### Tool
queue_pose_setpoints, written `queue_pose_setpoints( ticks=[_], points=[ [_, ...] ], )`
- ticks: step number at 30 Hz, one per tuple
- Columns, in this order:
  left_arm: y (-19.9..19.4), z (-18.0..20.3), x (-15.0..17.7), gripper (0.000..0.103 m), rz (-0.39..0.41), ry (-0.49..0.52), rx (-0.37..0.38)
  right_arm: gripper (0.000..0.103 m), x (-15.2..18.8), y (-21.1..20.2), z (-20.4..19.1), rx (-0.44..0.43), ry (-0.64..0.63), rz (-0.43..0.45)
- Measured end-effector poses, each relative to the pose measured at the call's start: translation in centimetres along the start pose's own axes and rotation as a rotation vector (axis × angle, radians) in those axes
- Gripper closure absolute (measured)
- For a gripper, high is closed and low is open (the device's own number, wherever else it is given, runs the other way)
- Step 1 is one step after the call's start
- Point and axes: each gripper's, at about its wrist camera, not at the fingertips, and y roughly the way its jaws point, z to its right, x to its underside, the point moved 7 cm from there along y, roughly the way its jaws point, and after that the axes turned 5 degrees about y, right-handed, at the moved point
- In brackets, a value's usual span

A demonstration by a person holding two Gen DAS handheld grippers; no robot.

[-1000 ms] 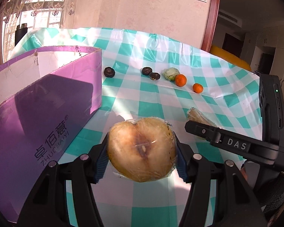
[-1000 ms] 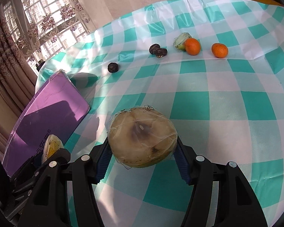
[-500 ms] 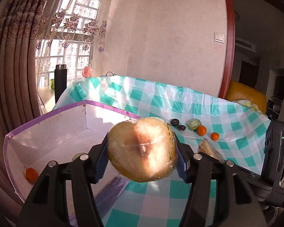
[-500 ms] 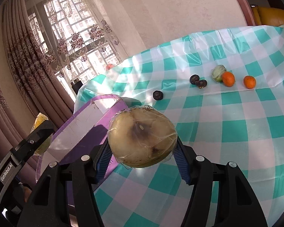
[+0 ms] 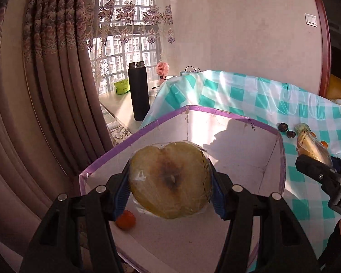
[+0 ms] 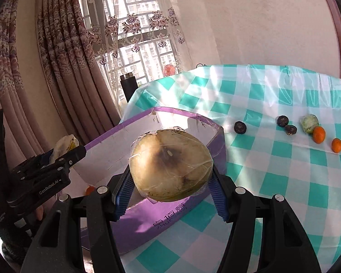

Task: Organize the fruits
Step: 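Release both wrapped fruit halves into the box with both grippers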

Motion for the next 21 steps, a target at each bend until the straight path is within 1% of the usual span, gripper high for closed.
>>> queue_pose_setpoints(
  ticks=[3, 7, 10, 13, 16, 21],
  points=[
    [1.8, -1.7, 1.4, 0.043, -0.077, -0.026, -0.01, 0.043, -0.5, 2.4, -1.6, 0.032, -0.046, -0.061],
    [3.1, -3.4, 2.4, 0.043, -0.131, -0.047, -0.012, 0.043, -0.6, 5.1, -3.2, 0.092, -0.145, -0.137],
    [3.8, -3.5, 2.6, 0.043, -0.168, -0.012, -0.026, 0.043, -0.2, 7.4, -4.1, 0.149, -0.231, -0.227],
    [5.0, -2.9, 3.2, 0.043, -0.227, 0.044, -0.02, 0.043, 0.8, 9.8, -4.5, 0.235, -0.33, -0.339],
    [6.0, -2.4, 4.1, 0.043, -0.292, 0.084, -0.013, 0.043, 2.1, 11.9, -4.3, 0.302, -0.429, -0.45],
    [7.4, -1.8, 5.1, 0.043, -0.36, 0.145, -0.015, 0.043, 4.6, 14.5, -3.3, 0.383, -0.554, -0.622]
  ],
)
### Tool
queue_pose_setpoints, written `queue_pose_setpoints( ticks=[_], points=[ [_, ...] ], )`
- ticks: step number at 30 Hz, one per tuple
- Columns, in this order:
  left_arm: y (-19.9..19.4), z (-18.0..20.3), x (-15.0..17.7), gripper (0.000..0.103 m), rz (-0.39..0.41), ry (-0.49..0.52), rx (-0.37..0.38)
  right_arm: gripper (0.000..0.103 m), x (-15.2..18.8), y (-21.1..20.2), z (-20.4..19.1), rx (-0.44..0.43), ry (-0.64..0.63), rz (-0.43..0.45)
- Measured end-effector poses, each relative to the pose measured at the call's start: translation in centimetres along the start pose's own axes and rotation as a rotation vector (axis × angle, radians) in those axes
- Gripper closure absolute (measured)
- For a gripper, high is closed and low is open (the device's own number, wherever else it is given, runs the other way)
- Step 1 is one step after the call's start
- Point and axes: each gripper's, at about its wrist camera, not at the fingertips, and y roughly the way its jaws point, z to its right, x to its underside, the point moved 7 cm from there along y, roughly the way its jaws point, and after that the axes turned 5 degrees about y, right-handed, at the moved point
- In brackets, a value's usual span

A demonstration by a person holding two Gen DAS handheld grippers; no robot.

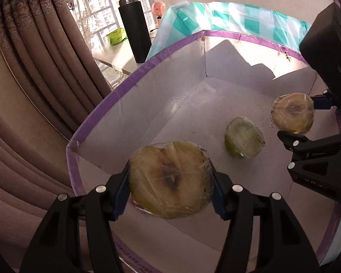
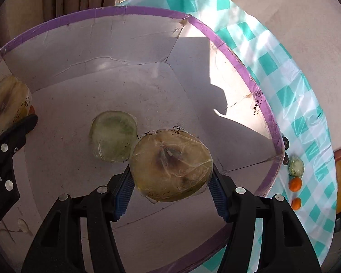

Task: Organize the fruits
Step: 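Release both wrapped fruit halves into the box with both grippers, then move the right gripper to an orange and grasp it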

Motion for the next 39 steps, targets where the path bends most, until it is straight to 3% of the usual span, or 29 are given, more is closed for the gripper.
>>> queue_pose_setpoints(
  ticks=[3, 8, 11, 13, 23, 24, 26, 28, 33, 39],
  points=[
    [0.3, 0.2, 0.2, 0.043, -0.023, 0.02, 0.007, 0.043, 0.3, 1.0, -0.4, 0.061, -0.066, -0.043],
    [0.7, 0.2, 0.5, 0.042, -0.045, 0.049, -0.022, 0.043, 0.7, 1.3, -0.5, 0.049, -0.087, -0.063],
    [0.5, 0.1, 0.5, 0.035, -0.041, 0.036, -0.024, 0.043, 0.7, 1.2, -0.6, 0.052, -0.085, -0.05],
    [0.5, 0.1, 0.4, 0.034, -0.042, 0.031, -0.022, 0.034, 0.7, 1.1, -0.6, 0.066, -0.083, -0.039],
    [0.2, 0.3, 0.3, 0.03, -0.018, 0.021, -0.025, 0.032, 0.5, 0.4, -0.4, 0.061, -0.032, 0.044],
    [0.1, 0.3, 0.2, 0.029, -0.011, 0.021, -0.029, 0.032, 0.4, 0.3, -0.3, 0.061, -0.02, 0.061],
    [-0.5, 0.0, -0.1, 0.009, 0.019, 0.023, -0.063, 0.032, 0.3, -0.1, -0.2, 0.057, 0.005, 0.104],
    [-1.3, -0.3, -0.4, 0.003, 0.064, 0.015, -0.101, 0.032, 0.2, -0.9, 0.1, 0.038, 0.044, 0.167],
    [-2.4, -0.6, -0.9, 0.003, 0.092, -0.015, -0.102, 0.028, 0.5, -3.9, 1.6, -0.007, 0.15, 0.352],
    [-4.8, 0.9, -2.0, 0.003, 0.185, -0.008, -0.101, 0.022, 3.0, -8.2, 6.5, -0.058, 0.344, 0.631]
  ],
)
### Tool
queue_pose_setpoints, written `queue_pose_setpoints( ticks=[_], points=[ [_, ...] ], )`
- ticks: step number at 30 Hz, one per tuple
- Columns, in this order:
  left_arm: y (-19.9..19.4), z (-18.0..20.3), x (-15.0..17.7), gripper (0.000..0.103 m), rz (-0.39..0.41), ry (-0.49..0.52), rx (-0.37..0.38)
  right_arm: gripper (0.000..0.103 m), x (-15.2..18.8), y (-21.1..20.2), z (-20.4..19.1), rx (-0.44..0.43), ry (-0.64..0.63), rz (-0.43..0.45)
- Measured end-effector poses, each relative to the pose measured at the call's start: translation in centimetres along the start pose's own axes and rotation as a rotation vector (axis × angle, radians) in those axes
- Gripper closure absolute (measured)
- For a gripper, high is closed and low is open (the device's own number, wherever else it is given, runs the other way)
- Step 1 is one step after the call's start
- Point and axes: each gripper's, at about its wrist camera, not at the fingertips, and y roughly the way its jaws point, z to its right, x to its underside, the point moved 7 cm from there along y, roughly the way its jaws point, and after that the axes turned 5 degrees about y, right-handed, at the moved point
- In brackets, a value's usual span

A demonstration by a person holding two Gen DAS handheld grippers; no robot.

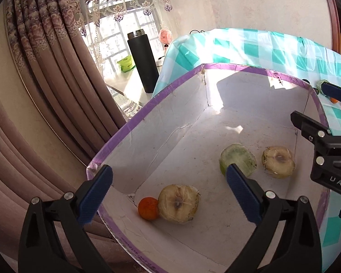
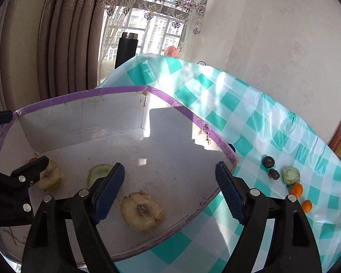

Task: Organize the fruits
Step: 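Move the right gripper to an orange and grasp it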

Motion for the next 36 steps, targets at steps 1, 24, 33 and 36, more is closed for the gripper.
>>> queue_pose_setpoints(
  ticks=[1, 24, 33, 36],
  points=[
    [-0.5, 0.4, -0.4, 0.003, 0.02, 0.003, 0.0, 0.017, 0.0, -0.8, 1.2, 0.003, 0.039, 0.034],
    [-4.1, 31.9, -2.7, 0.002, 0.223, 0.163, 0.646, 0.016, 16.2, -2.8, 28.9, 0.434, 0.685, -0.163],
    [2.3, 33.9, -3.1, 0.002, 0.038, 0.023, 0.762, 0.016, 16.6, -0.7, 33.0, 0.368, 0.766, -0.195],
    [3.2, 34.0, -2.9, 0.002, -0.019, 0.002, 0.779, 0.02, 15.8, 1.0, 34.8, 0.39, 0.727, -0.216]
  ],
)
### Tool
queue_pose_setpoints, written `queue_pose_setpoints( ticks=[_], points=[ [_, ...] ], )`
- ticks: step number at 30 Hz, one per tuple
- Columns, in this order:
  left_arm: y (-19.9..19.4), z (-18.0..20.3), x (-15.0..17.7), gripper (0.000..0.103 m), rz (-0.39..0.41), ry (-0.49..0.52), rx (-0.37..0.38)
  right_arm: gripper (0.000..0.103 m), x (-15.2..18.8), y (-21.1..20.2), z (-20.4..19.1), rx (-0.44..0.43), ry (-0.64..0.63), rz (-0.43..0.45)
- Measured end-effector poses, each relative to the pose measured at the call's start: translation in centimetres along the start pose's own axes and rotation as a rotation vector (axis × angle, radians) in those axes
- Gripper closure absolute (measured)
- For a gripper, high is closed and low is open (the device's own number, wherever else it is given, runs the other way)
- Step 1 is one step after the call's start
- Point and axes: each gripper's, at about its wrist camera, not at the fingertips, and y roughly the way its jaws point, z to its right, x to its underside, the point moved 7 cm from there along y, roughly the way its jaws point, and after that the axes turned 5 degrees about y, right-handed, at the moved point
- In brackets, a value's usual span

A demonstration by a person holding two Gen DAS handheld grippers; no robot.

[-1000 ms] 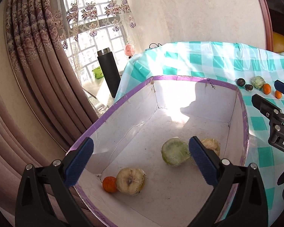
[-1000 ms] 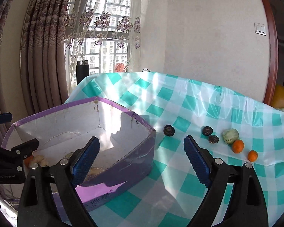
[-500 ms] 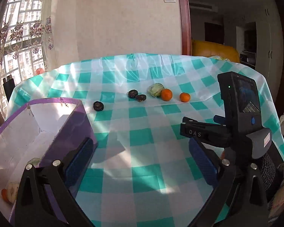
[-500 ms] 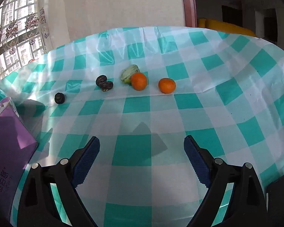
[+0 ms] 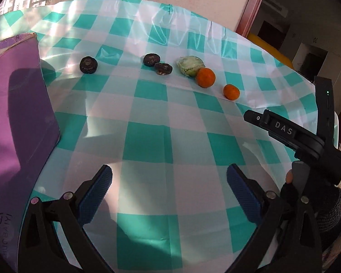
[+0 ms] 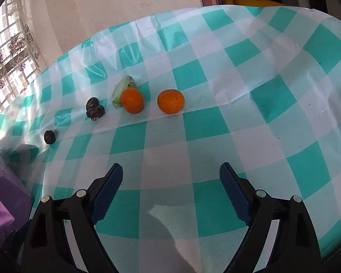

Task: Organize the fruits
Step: 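Move the right gripper to an orange and grasp it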

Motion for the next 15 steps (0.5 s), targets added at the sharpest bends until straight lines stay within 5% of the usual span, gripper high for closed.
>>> queue_pose_setpoints(
  ticks=[15],
  points=[
    [1.4, 0.1, -0.4, 0.002, -0.044, -0.018, 0.009, 0.045, -6.5, 8.8, -1.0, 0.073, -0.091, -0.098]
  ],
)
